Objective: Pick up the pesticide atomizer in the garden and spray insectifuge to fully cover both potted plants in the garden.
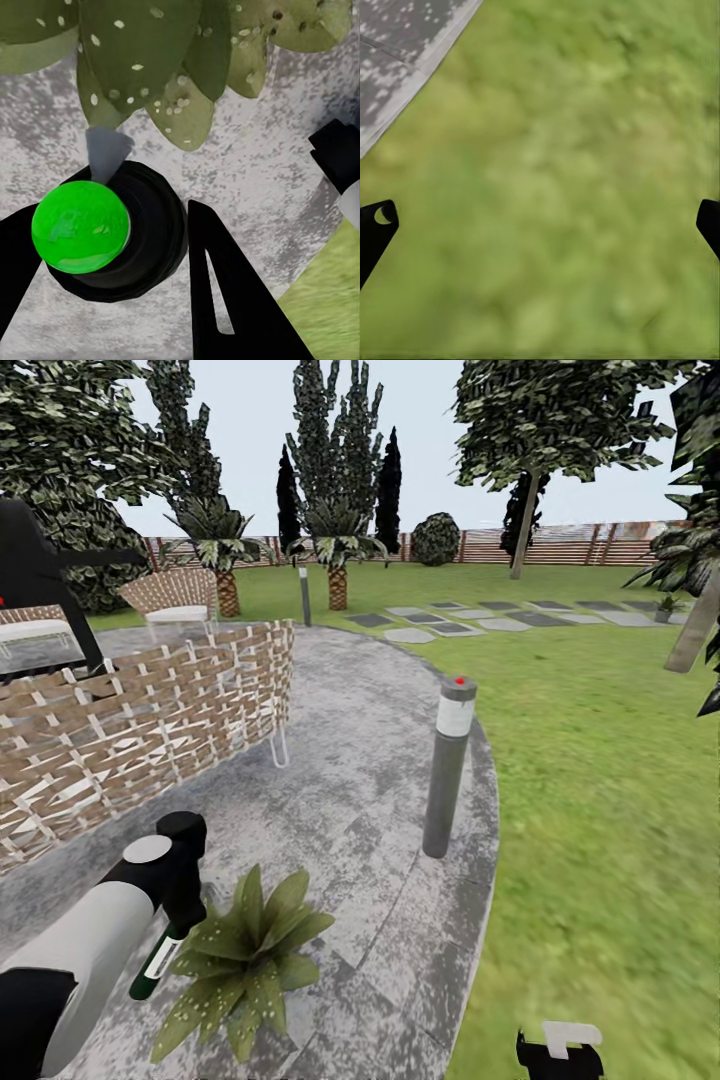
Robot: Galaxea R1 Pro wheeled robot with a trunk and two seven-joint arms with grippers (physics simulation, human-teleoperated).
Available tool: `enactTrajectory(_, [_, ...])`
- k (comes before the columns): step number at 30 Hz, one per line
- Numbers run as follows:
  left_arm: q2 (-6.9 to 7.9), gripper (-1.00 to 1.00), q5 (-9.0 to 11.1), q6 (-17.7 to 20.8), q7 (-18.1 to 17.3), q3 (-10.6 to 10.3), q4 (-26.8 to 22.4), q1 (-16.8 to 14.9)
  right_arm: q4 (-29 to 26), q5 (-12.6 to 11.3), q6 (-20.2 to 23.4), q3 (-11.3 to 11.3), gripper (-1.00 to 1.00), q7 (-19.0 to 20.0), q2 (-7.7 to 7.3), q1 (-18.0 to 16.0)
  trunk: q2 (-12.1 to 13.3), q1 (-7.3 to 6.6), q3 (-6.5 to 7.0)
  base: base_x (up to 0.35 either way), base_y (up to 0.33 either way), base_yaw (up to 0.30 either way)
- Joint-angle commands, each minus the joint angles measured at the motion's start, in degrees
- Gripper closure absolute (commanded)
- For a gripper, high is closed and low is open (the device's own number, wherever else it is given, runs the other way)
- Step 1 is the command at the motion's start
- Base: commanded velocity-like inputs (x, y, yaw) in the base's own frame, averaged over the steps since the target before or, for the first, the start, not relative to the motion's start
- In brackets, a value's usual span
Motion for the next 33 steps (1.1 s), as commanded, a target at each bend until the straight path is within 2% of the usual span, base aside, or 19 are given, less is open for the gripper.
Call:
enactTrajectory(1, [-0.04, 1.00, -0.24, 0.59, -0.50, -0.33, -0.07, -0.02, 0.08, 0.61, -0.20, -0.39, -1.00, -0.11, -0.01, -0.05, -0.02, -0.02, -0.05, -0.159, 0.151, -0.012])
enactTrajectory(3, [-0.14, 1.00, -0.24, 0.59, -0.50, -0.49, -0.04, 0.02, 0.08, 0.61, -0.20, -0.39, -1.00, -0.08, -0.05, -0.05, -0.02, -0.02, -0.05, -0.201, 0.193, -0.005])
enactTrajectory(5, [0.52, 1.00, -0.92, -0.03, -0.50, -1.16, -0.70, -0.65, 0.73, 0.80, -0.18, -0.31, -1.00, -0.17, 0.60, -0.05, -0.02, -0.02, -0.05, 0.000, 0.000, 0.000])
enactTrajectory(9, [1.80, 1.00, -2.28, -0.47, -0.50, -2.49, -1.45, -1.96, 1.05, 0.68, -0.19, -0.31, -1.00, -0.21, 0.60, -0.05, -0.02, -0.02, -0.05, 0.000, 0.000, 0.000])
enactTrajectory(12, [1.12, 1.00, -3.27, -1.41, -0.50, -3.45, -1.55, -2.93, 2.02, 0.47, -0.12, -0.31, -1.00, -0.31, -0.14, -0.05, -0.02, -0.02, -0.05, 0.000, 0.000, 0.000])
enactTrajectory(19, [0.93, 1.00, -5.52, -3.62, -0.50, -5.69, -1.56, -2.95, 2.22, 0.37, -0.12, -0.38, -1.00, -0.35, -0.24, -0.05, -0.02, -0.02, -0.05, 0.000, -0.170, 0.010])
enactTrajectory(25, [0.86, 1.00, -7.35, -5.53, -0.50, -7.13, -1.56, -2.91, 2.20, 0.42, -0.14, -0.34, -1.00, -0.37, -0.17, -0.05, -0.02, -0.02, -0.05, 0.000, -0.271, 0.233])
enactTrajectory(28, [0.93, 1.00, -7.36, -6.48, -0.50, -7.20, -1.56, -2.94, 2.26, 0.43, -0.13, -0.34, -1.00, -0.34, -0.16, -0.05, -0.02, -0.02, -0.05, 0.000, -0.273, 0.276])
enactTrajectory(29, [0.94, 1.00, -7.36, -8.64, -0.50, -7.21, -1.56, -2.93, 2.26, 0.43, -0.13, -0.33, -1.00, -0.36, -0.16, -0.05, -0.02, -0.02, -0.05, 0.000, -0.273, 0.277])
enactTrajectory(33, [0.88, 1.00, -7.36, -8.80, -0.50, -7.21, -1.56, -3.05, 2.27, 0.44, -0.11, -0.31, -1.00, -0.36, -0.16, -0.05, -0.02, -0.02, -0.05, 0.000, -0.271, 0.278])
